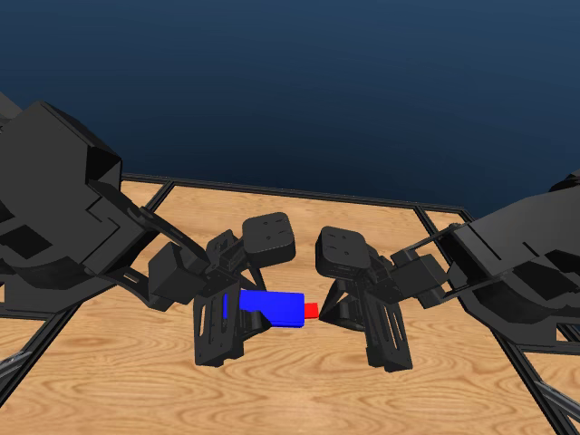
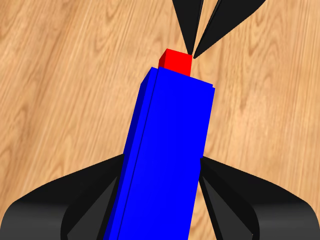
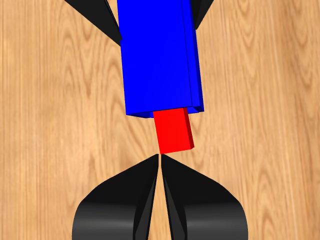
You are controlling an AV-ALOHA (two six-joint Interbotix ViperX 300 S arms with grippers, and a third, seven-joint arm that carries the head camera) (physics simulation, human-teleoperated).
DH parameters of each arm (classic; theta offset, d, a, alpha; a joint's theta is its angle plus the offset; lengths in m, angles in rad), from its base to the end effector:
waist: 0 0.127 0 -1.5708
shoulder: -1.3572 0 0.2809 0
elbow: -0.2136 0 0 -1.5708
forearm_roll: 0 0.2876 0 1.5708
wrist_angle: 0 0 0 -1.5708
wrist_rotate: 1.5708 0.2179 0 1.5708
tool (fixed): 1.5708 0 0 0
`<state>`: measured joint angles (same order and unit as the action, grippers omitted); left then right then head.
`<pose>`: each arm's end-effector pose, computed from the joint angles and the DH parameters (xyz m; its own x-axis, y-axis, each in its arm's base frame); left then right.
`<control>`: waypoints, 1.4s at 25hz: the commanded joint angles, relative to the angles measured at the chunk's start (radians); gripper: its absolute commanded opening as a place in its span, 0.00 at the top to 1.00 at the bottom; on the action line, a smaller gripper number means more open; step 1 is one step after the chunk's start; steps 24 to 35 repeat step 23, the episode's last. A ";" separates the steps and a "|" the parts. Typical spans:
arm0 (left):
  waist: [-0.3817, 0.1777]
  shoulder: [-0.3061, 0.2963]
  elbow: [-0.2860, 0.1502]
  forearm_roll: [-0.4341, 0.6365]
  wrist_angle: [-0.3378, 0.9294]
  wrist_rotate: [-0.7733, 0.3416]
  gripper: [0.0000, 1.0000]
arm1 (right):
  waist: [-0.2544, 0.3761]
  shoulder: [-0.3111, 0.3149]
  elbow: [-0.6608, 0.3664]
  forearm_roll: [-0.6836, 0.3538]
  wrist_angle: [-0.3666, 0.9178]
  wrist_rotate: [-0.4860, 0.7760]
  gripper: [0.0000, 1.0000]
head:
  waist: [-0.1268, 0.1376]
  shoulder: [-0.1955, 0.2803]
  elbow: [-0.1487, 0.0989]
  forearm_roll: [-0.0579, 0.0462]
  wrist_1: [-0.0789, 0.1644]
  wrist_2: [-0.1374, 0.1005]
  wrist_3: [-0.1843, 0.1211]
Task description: Insert peg into socket
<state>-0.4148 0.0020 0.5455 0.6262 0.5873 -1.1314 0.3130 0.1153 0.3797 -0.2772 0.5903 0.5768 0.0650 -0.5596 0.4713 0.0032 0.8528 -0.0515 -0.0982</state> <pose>0.4034 -0.1003 0.0737 0.5675 0.1050 -0.8167 -0.2471 0.9678 -0.0473 0.4362 0.1063 0.0676 0.5005 0.0019 -0.8657 0.0610 0.9974 0.0374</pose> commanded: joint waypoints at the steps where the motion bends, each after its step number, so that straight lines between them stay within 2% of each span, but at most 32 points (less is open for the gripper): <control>1: 0.002 -0.019 -0.020 0.011 -0.032 -0.008 1.00 | -0.007 0.003 -0.052 0.005 -0.026 -0.038 1.00 | 0.001 -0.007 -0.014 0.001 -0.013 0.001 0.000; 3: 0.001 -0.002 -0.005 0.008 -0.016 -0.005 1.00 | -0.011 0.013 -0.068 0.012 -0.028 -0.056 1.00 | 0.003 -0.006 -0.014 0.002 -0.014 0.002 0.002; 4: 0.008 -0.025 -0.020 0.010 -0.030 -0.013 1.00 | -0.011 0.017 -0.074 0.014 -0.035 -0.059 1.00 | 0.004 -0.006 -0.014 0.002 -0.014 0.003 0.001; 5: 0.017 -0.021 -0.016 0.003 -0.015 -0.008 1.00 | -0.012 0.020 -0.074 0.016 -0.030 -0.065 1.00 | 0.005 -0.006 -0.015 0.002 -0.014 0.003 0.000; 6: -0.005 -0.014 -0.014 0.006 -0.030 -0.013 1.00 | -0.014 0.017 -0.075 0.024 -0.036 -0.073 1.00 | 0.006 -0.006 -0.015 0.002 -0.015 0.002 -0.001; 10: -0.001 -0.014 -0.011 0.008 -0.029 -0.016 1.00 | -0.016 0.017 -0.068 0.027 -0.029 -0.070 1.00 | 0.008 -0.006 -0.015 0.003 -0.017 0.002 -0.003; 11: -0.005 -0.023 -0.018 0.012 -0.030 -0.022 1.00 | -0.016 0.011 -0.058 0.029 -0.021 -0.063 1.00 | 0.009 -0.006 -0.016 0.003 -0.020 0.002 -0.003; 14: -0.007 -0.012 0.005 0.014 -0.014 -0.030 1.00 | -0.012 -0.019 -0.001 0.029 -0.029 -0.024 1.00 | 0.012 -0.008 -0.017 0.004 -0.025 0.002 -0.003; 17: -0.020 -0.020 -0.016 0.009 0.018 -0.032 1.00 | -0.002 -0.057 0.049 0.025 -0.030 0.017 1.00 | 0.012 -0.011 -0.017 0.004 -0.029 0.003 -0.003; 20: -0.010 -0.013 0.011 0.019 -0.015 -0.046 1.00 | 0.014 -0.092 0.076 0.013 -0.025 0.052 1.00 | 0.007 -0.013 -0.018 0.003 -0.032 0.003 -0.001; 23: -0.006 -0.019 -0.001 0.023 -0.026 -0.047 1.00 | 0.018 -0.091 0.085 0.008 -0.048 0.057 1.00 | 0.001 -0.014 -0.019 0.002 -0.039 0.006 0.002; 35: -0.006 -0.019 -0.001 0.023 -0.026 -0.047 1.00 | 0.018 -0.091 0.085 0.008 -0.048 0.057 1.00 | 0.001 -0.014 -0.019 0.002 -0.039 0.006 0.002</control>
